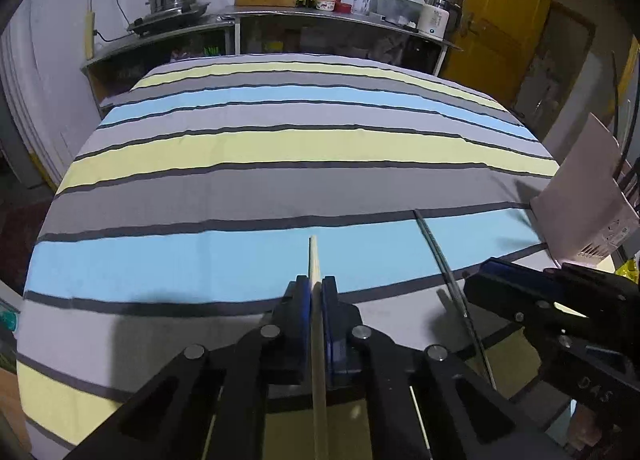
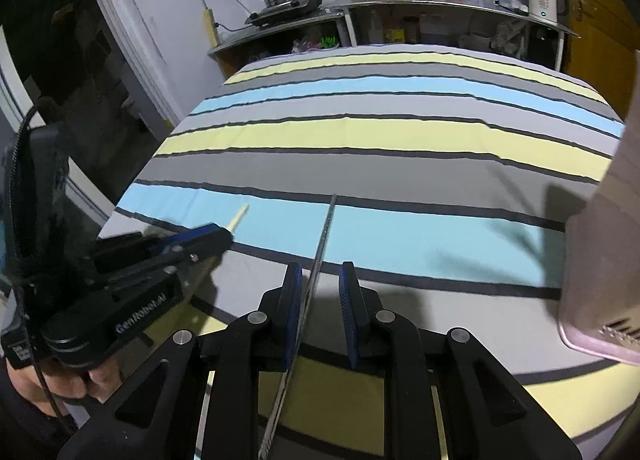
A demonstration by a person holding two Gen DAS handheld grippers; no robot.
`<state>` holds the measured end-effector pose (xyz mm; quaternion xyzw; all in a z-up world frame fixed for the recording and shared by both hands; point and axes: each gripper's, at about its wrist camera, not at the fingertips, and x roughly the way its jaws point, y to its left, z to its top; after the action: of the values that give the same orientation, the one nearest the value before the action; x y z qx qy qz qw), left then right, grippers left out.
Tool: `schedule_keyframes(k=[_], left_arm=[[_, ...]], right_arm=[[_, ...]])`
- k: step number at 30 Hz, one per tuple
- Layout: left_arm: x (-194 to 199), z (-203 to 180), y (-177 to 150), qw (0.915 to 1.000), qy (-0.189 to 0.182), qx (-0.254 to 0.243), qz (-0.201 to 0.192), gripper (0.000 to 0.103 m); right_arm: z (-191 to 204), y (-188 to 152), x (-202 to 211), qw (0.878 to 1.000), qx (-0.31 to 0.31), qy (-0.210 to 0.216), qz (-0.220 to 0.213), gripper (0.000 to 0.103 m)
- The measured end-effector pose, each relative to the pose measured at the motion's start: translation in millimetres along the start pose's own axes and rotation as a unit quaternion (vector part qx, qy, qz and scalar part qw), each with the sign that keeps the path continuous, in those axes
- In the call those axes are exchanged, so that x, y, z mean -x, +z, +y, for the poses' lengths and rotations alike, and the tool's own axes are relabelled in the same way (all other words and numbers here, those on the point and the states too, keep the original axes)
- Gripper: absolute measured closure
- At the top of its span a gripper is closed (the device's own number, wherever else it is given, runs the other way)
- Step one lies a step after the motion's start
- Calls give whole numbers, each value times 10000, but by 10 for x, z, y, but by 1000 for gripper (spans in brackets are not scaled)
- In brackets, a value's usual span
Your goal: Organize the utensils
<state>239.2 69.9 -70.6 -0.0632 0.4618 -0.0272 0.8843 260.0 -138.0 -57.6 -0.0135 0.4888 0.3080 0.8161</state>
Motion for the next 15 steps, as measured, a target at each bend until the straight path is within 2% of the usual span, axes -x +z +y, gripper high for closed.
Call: schedule_keyframes(k=[7,11,13,15], left_arm=[[-7,27,1,9999,55,109,-21,97],[-32,-70,-3,9994,310,-123,-47,97],[-45,-118,-3,9985,449,-294,-68,97],[-49,-141,0,9978,524,-392,-69,97]], right_arm=[[49,85,-221,9998,98,-152,126,84],[130,138,-283,9988,300,-346,151,84],[167,152,-302,9979,410,-462,173,86],[164,161,-306,9974,419,-552,182,96]])
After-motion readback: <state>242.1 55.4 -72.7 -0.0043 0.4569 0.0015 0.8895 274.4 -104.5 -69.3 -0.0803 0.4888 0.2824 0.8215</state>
